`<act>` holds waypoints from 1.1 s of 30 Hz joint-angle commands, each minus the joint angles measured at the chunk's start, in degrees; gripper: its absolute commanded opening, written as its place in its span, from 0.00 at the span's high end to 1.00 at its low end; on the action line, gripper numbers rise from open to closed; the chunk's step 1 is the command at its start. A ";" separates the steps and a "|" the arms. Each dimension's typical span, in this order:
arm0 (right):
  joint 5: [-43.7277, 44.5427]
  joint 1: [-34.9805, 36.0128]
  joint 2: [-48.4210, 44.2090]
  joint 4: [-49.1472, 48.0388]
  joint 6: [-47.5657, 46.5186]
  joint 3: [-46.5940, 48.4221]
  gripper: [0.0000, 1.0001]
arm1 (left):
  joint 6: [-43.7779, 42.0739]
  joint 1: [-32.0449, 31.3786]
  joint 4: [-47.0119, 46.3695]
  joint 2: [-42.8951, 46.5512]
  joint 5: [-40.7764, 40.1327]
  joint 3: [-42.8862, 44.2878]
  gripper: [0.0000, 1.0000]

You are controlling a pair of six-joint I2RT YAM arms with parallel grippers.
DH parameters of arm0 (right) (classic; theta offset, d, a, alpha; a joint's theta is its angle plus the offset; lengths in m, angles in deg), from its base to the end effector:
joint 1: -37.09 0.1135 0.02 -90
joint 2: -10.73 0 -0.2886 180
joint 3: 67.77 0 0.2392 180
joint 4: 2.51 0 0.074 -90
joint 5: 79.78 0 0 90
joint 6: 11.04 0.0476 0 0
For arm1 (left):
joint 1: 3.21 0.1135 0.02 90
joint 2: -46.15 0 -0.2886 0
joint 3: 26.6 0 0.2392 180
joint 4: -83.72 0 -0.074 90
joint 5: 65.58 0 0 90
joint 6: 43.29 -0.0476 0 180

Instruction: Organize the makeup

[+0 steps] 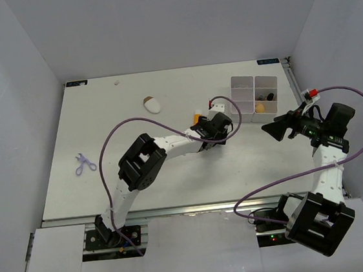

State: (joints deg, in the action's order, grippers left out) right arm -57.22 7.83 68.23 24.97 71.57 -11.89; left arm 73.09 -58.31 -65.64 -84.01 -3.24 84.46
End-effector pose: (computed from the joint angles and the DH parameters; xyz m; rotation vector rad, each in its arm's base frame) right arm 0.1826 -0.0519 0.3053 -0.3318 1.7923 0.7614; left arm 0.3083 -0.4034 0.1671 0.3705 2.2863 -0.1215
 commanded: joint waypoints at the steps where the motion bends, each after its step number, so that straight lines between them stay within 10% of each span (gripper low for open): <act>1: -1.20 -0.36 -1.01 -2.39 1.03 -0.53 0.02 | -0.30 -2.29 0.58 7.38 1.23 -8.01 0.32; 13: -1.13 -0.36 -0.98 -3.92 1.69 -1.19 0.02 | 4.31 -5.81 -0.72 15.54 3.44 -21.79 0.25; 19: -0.95 -0.36 -1.06 -4.23 1.68 -1.35 0.02 | 4.80 -5.89 1.21 14.02 1.85 -18.63 0.05; 33: -0.98 -0.36 -1.21 -4.25 1.77 -1.35 0.03 | 8.44 -3.71 6.51 7.14 0.68 -10.02 0.06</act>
State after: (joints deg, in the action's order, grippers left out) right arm -57.28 7.83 68.05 22.39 72.81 -12.88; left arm 79.70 -63.32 -60.88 -74.87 -2.52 72.75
